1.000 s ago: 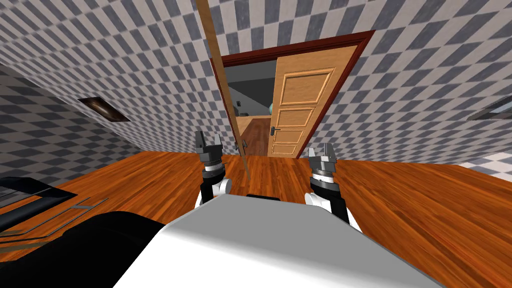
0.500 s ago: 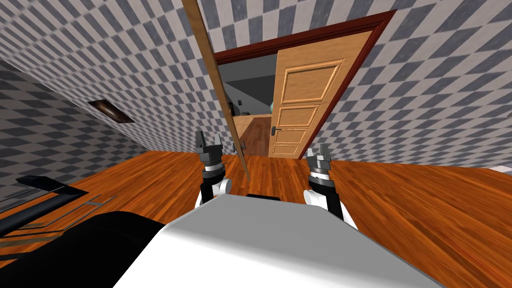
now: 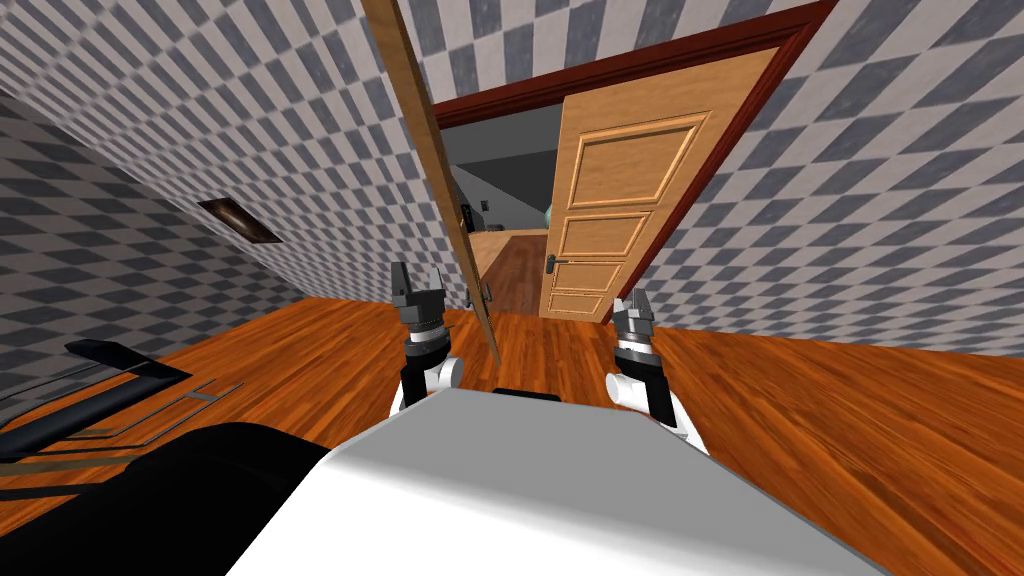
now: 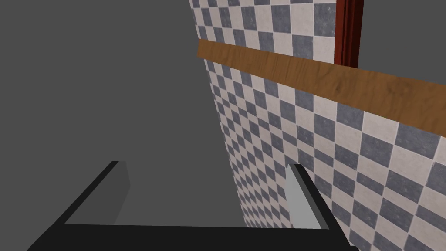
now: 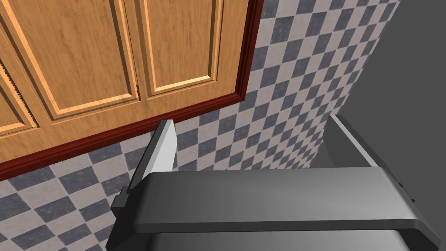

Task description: Pull the door open

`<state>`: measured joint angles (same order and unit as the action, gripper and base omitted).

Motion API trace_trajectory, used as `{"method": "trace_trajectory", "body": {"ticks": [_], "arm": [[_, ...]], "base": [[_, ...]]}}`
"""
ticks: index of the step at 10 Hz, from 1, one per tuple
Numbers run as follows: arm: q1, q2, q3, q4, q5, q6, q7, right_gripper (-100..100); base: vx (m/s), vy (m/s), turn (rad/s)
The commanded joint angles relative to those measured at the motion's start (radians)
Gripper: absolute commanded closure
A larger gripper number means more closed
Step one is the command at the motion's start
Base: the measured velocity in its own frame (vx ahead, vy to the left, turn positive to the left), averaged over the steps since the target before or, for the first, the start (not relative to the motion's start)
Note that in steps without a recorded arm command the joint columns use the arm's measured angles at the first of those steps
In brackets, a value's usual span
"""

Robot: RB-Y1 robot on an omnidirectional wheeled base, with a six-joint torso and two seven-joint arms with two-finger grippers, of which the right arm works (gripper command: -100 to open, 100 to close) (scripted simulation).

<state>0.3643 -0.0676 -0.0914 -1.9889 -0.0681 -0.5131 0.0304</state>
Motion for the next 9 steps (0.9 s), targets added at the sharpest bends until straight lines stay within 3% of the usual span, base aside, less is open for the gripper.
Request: {"method": "trace_trajectory", "body": {"ticks": [1,6,7,9], "arm": [[-0.031,-0.002,-0.018,0.045,-0.002,0.002,0.013,-100],[-0.137,-0.008,-0.076,0.201,-0.009,0.002,0.052,-100],[-0.137,-0.008,-0.076,0.203,-0.009,0.002,0.052,-100],[-0.182,-0.009,-0.101,0.265,-0.012,0.002,0.069,-100]], "base": [[0.093,-0.04,0.073],[0.097,-0.037,0.08],[0.063,-0.036,0.03],[0.067,-0.033,0.076]]}}
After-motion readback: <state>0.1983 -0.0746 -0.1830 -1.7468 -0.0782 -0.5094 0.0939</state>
